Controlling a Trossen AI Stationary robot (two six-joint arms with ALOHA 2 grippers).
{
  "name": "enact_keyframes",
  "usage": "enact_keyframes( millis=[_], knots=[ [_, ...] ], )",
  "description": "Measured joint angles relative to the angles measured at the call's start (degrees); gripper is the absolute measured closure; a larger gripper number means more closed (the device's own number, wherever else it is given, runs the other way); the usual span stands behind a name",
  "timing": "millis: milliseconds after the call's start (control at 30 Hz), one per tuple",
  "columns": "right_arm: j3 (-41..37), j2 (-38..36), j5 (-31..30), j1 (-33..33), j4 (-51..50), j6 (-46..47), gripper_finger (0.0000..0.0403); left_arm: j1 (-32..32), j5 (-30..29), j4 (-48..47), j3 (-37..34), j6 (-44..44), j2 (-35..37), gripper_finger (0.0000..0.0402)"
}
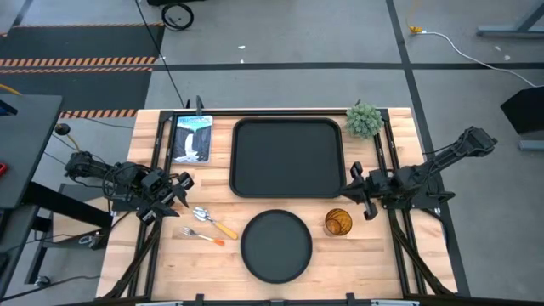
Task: Pick and place plate/cup/fork/spoon on tray
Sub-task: Put the brown cup on the black tray
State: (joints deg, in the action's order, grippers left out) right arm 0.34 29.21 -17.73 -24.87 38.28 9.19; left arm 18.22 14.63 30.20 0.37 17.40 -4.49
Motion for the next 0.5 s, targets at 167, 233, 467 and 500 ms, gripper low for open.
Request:
enact_keyframes(
  millis=[167,233,467,500],
  knots=[
    [0.00,0.02,2.93,-0.12,3.37,10.07,0.0383,0.00,0.00,-0.02,0.01,0.01,0.00,0.0239],
    [0.00,0.00,2.91,-0.12,4.65,16.19,0.0383,0.00,0.00,0.00,-0.01,0.00,0.00,0.0239],
    [0.53,0.39,8.22,-0.12,3.54,29.14,0.0383,0.00,0.00,0.00,-0.01,0.01,0.00,0.0239],
    [1.48,0.65,10.27,-0.18,2.24,29.94,0.0383,0.00,0.00,0.00,0.00,0.01,0.00,0.0239]
  ],
)
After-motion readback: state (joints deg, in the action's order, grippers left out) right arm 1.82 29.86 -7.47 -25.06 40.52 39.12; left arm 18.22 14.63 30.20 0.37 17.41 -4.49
